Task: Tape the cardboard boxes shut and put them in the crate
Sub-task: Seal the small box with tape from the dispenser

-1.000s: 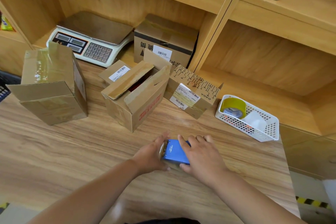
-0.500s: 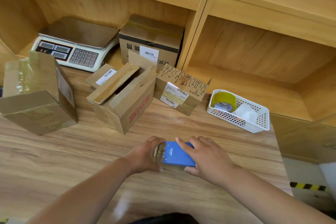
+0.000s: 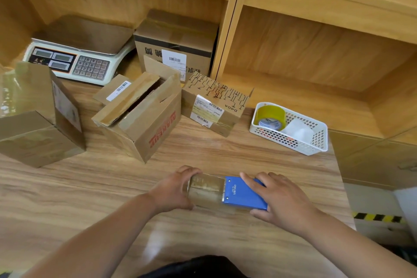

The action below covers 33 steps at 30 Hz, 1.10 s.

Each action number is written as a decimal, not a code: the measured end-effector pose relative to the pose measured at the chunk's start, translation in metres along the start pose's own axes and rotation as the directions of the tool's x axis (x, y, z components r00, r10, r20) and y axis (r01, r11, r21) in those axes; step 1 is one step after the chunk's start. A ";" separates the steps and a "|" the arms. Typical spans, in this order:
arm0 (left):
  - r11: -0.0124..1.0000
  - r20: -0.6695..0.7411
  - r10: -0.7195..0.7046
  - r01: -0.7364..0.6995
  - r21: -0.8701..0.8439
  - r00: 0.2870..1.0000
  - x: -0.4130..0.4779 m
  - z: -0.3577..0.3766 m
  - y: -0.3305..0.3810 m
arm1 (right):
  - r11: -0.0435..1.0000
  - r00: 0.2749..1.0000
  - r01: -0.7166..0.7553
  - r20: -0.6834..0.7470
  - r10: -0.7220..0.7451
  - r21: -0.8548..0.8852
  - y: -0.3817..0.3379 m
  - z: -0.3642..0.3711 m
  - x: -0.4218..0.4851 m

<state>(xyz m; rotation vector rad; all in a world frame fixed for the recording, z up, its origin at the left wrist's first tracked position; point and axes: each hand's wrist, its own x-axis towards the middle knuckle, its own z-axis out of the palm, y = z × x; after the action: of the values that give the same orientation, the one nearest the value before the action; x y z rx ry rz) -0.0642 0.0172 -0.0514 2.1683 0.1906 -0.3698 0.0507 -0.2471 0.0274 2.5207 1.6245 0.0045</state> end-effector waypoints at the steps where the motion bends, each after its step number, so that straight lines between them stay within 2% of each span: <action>1: 1.000 0.006 -0.002 0.002 0.007 1.000 -0.001 -0.001 0.002 | 1.000 1.000 -0.004 0.002 0.004 0.012 0.006 0.002 -0.007; 19: 0.996 0.048 -0.072 0.069 0.050 0.996 0.000 -0.001 0.014 | 1.000 0.997 0.007 -0.071 -0.008 -0.013 0.017 0.033 -0.024; 25: 0.992 0.044 -0.060 0.055 0.112 0.997 0.001 0.000 0.018 | 1.000 0.995 0.000 -0.100 -0.002 -0.011 0.016 0.039 -0.022; 27: 0.984 0.033 -0.055 0.049 0.170 0.998 0.003 0.001 0.019 | 1.000 0.994 -0.007 -0.112 0.006 -0.011 0.015 0.040 -0.022; 29: 0.945 0.003 -0.026 0.023 0.325 1.000 0.004 0.003 0.023 | 1.000 0.993 -0.011 -0.119 0.010 -0.013 0.013 0.041 -0.022; 31: 0.846 -0.010 0.047 -0.034 0.532 0.999 0.007 0.007 0.031 | 1.000 0.992 -0.017 -0.125 0.015 -0.015 0.012 0.042 -0.021; 33: 0.740 0.040 0.114 -0.112 0.663 0.993 0.011 0.015 0.043 | 1.000 0.991 -0.026 -0.131 0.024 -0.013 0.009 0.042 -0.020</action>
<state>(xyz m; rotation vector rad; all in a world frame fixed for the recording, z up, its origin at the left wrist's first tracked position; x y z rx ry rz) -0.0452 -0.0200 -0.0305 2.8764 -0.0989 -0.4046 0.0540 -0.2738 -0.0114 2.5795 1.6316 0.1876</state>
